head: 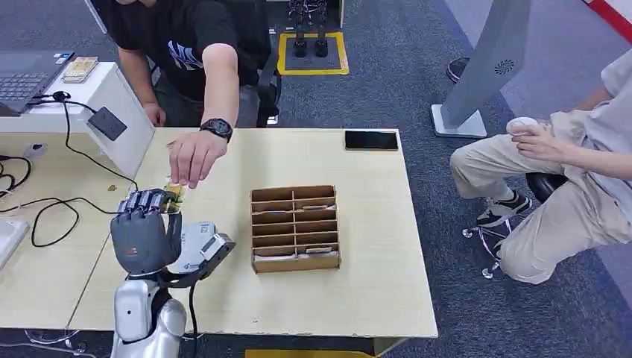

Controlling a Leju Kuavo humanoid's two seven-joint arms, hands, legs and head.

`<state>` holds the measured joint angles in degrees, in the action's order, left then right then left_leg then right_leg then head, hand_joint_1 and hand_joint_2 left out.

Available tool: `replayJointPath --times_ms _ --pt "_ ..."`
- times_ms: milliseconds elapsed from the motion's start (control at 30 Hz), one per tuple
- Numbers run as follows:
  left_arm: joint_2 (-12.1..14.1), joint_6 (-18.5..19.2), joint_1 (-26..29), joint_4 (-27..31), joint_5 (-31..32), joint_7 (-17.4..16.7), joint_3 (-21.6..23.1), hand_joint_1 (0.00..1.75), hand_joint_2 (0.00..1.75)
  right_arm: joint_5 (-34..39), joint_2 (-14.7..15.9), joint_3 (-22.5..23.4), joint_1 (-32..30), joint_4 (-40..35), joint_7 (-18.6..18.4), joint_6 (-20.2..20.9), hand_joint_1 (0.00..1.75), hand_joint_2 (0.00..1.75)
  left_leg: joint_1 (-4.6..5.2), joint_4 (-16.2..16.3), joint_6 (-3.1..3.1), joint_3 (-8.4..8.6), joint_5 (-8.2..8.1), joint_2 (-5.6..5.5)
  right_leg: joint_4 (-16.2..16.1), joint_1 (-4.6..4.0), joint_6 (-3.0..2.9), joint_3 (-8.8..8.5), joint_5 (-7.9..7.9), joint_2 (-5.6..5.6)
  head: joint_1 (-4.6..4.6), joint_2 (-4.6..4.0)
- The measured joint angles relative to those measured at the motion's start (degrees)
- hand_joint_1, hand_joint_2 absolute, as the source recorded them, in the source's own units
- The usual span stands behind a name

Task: Pass the card to the sensor for recognition and then transmit it.

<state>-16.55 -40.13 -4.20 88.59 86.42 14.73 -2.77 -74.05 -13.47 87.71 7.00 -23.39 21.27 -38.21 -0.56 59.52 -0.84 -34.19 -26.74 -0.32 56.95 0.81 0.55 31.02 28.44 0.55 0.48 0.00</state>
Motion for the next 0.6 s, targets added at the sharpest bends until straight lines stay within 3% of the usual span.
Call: replayJointPath --times_ms 333,600 --pt "0.1 0.0 -0.8 -2.1 -1.3 -1.1 2.4 1.75 1.75 0.2 0.2 0.0 0.0 0.4 0.1 0.0 0.00 1.75 0.01 0.0 0.00 -0.01 0.00 0.01 0.0 -0.01 0.00 -0.08 -0.01 0.01 0.00 0.00" --pt "0.0 0.0 -0.8 -2.4 -3.1 2.8 2.5 1.75 1.75 1.0 0.2 0.0 -0.1 0.5 0.1 0.0 0.00 1.75 0.00 0.0 0.00 -0.03 0.00 0.01 0.0 -0.01 0.00 -0.08 0.00 0.01 0.00 0.00"
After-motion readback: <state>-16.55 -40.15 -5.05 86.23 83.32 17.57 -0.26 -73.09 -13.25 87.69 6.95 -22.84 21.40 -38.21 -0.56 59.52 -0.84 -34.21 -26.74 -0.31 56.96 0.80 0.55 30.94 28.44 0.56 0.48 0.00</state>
